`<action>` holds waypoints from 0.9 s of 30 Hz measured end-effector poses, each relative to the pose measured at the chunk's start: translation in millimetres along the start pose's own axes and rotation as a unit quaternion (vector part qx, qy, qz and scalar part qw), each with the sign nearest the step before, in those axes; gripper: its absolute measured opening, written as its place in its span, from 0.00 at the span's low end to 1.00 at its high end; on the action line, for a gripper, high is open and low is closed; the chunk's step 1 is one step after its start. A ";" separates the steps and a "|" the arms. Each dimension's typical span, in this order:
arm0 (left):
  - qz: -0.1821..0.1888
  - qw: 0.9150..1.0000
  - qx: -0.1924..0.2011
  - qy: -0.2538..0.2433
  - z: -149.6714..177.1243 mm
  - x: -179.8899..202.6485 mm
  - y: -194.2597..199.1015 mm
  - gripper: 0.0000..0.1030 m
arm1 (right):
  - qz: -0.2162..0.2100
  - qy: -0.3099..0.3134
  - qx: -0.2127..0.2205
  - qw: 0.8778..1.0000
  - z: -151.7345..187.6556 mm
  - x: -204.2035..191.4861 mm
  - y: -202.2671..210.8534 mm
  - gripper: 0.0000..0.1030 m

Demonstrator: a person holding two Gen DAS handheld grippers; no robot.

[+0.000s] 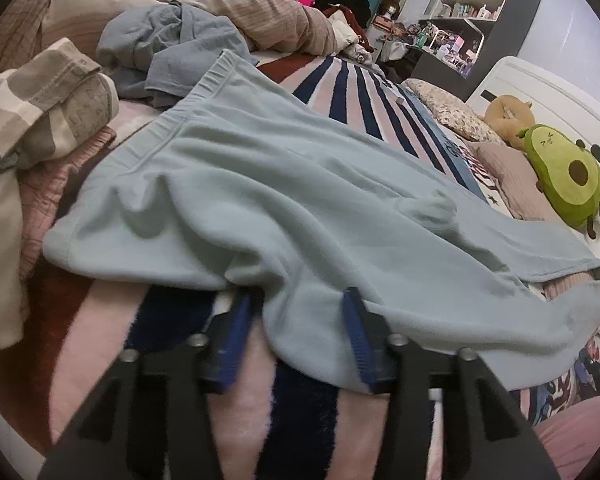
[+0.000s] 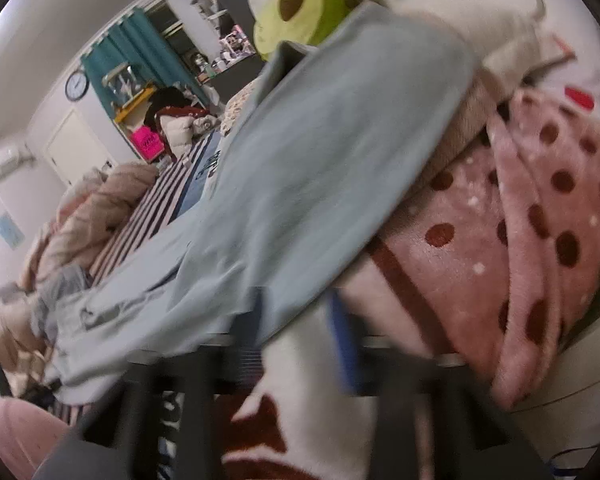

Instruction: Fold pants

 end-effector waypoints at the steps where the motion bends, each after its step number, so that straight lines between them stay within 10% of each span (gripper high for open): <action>1: 0.002 1.000 -0.001 0.000 -0.4 0.6 -2.1 0.50 | -0.006 -0.003 0.002 1.000 -2.8 2.4 -2.7 0.39; 8: -0.038 0.999 -0.002 -0.008 -9.6 6.6 -11.0 0.60 | 0.038 0.011 0.023 0.999 -30.8 2.6 -20.9 0.38; 12: -0.053 0.998 -0.007 -0.039 -18.3 19.2 -19.1 0.10 | 0.036 0.041 0.025 0.998 -32.5 -3.0 -17.9 0.04; 27: -0.069 0.990 0.054 -0.106 -66.8 44.2 20.1 0.03 | -0.026 0.077 0.074 0.994 -61.5 -25.2 10.0 0.02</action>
Point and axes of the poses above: each gripper's, at about its wrist camera, not at the fingertips, and y roughly against the way its jaws point, x to its right, z to its underside, the point moved 2 cm from there along -y, roughly the way its jaws point, and after that the axes turned 7 degrees about -y, right-handed, at the moved point
